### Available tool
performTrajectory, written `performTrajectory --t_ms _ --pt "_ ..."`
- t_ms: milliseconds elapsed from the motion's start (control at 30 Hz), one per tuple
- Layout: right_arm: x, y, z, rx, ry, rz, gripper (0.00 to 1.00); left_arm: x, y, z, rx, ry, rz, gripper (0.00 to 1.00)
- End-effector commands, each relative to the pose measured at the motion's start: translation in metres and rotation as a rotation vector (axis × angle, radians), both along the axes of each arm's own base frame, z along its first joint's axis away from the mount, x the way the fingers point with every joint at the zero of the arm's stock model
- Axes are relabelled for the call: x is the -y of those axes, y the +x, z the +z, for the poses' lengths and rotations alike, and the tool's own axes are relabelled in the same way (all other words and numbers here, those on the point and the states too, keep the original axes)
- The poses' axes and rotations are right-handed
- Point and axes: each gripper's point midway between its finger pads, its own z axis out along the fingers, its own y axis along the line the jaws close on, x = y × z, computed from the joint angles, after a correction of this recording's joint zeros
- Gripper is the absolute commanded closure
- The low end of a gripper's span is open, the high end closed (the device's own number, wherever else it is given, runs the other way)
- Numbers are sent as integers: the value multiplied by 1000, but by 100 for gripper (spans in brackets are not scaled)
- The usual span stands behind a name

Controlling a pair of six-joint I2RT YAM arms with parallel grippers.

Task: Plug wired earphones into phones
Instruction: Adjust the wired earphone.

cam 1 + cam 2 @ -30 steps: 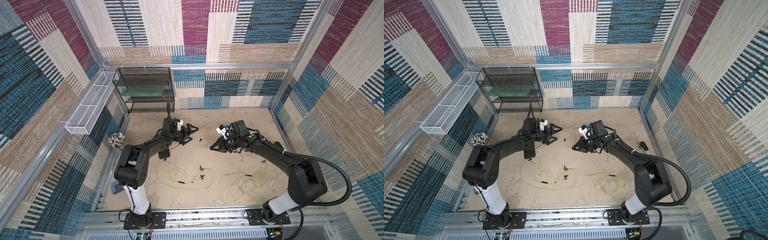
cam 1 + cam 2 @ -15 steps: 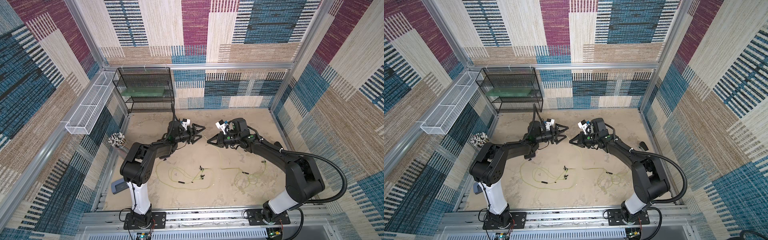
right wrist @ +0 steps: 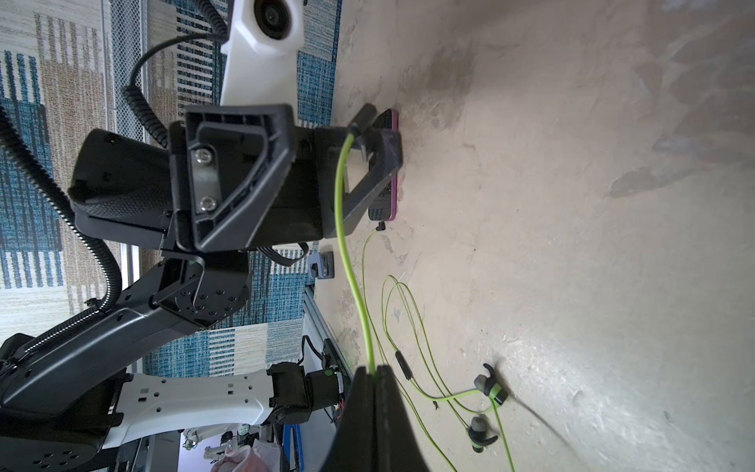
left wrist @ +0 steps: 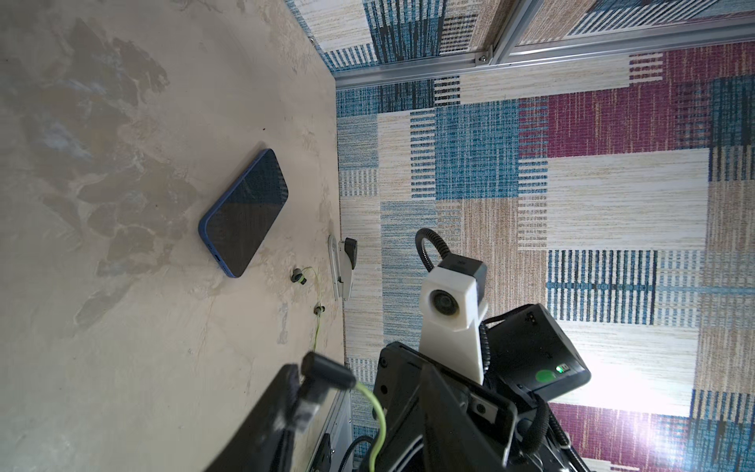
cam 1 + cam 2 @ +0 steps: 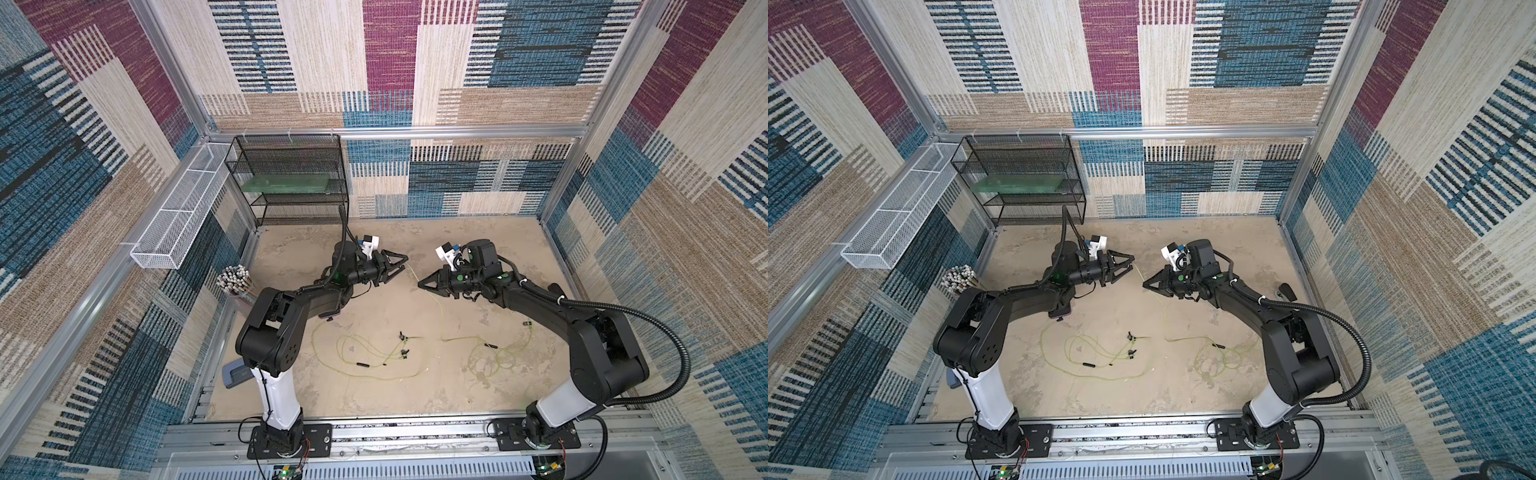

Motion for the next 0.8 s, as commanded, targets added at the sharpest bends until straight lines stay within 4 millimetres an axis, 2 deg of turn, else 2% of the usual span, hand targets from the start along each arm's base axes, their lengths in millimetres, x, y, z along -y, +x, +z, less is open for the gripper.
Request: performTrajectory --t_ms 0,100,167,433,767 --pt "0 2 6 36 11 -4 100 0 0 3 13 -8 1 57" --pt "1 0 6 37 9 -3 100 0 1 2 6 -10 1 65" --pt "2 -1 6 35 9 -4 99 0 2 1 2 -10 5 66" --pt "3 -4 2 31 7 -6 99 0 2 -1 -13 -9 6 80" --pt "6 -12 -2 21 0 -3 98 0 3 -5 -29 -12 10 93"
